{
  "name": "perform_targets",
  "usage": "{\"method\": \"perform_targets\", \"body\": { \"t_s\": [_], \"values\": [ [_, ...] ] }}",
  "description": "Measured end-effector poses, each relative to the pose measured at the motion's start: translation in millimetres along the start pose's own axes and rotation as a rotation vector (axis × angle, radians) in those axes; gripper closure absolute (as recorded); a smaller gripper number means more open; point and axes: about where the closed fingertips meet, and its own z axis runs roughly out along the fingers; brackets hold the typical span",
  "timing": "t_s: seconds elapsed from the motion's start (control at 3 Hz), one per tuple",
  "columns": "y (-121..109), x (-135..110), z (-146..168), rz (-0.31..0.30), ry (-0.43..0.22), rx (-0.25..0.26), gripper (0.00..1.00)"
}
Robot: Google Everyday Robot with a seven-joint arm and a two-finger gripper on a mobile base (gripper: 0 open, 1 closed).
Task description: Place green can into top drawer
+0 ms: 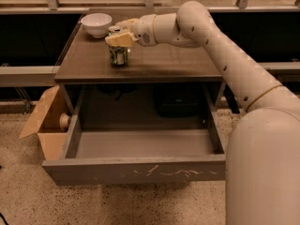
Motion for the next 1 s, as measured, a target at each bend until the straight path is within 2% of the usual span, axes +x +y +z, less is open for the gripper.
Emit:
{"method": "perform_targets", "body": {
  "t_s": [0.67, 1.0],
  "values": [
    [24, -35, -24, -0.023, -0.103, 0.006, 0.99],
    [35, -61, -49, -0.069, -0.134, -0.006, 1.0]
  ]
}}
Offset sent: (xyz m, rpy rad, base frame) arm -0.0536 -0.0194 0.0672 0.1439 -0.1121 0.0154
